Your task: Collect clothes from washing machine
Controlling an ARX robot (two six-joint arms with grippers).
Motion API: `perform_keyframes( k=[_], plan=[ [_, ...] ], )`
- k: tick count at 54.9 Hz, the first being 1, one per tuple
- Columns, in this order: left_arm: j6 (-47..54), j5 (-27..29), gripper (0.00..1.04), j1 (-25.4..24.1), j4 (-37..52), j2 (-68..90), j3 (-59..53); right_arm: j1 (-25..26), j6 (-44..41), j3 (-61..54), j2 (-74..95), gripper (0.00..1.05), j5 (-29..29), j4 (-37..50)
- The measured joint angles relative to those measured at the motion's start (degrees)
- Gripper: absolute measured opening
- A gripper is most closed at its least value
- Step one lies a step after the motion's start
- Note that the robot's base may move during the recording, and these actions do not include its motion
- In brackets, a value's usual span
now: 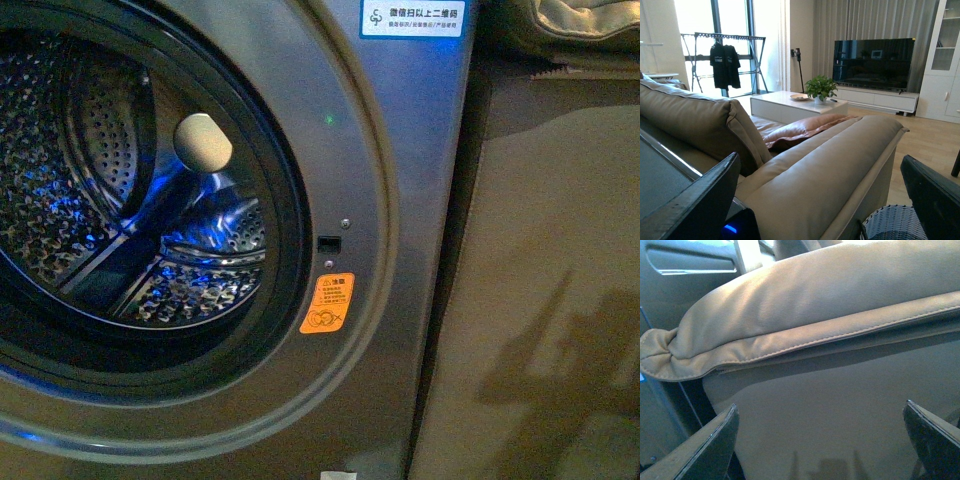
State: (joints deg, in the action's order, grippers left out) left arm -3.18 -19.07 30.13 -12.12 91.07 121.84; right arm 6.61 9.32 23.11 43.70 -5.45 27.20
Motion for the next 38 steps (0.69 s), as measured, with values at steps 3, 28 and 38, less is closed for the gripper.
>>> perform_keyframes(
  k=[3,28,38],
  plan=[
    [0.0,0.02,0.98,0.0,0.0,0.0,0.0,-0.04,-2.21,0.39,-0.96,0.9,-0.2,-4.24],
    [0.0,21.97,0.98,1.46,-22.29,5.95,16.61,-6.38,-9.18,-13.97,-13.51,0.01,5.27,-6.47],
    [0.35,25.27,0.98,-1.55,-30.71,11.69,31.78,-6.38,-9.18,-16.57,-17.18,0.02,5.35,-7.28]
  ],
)
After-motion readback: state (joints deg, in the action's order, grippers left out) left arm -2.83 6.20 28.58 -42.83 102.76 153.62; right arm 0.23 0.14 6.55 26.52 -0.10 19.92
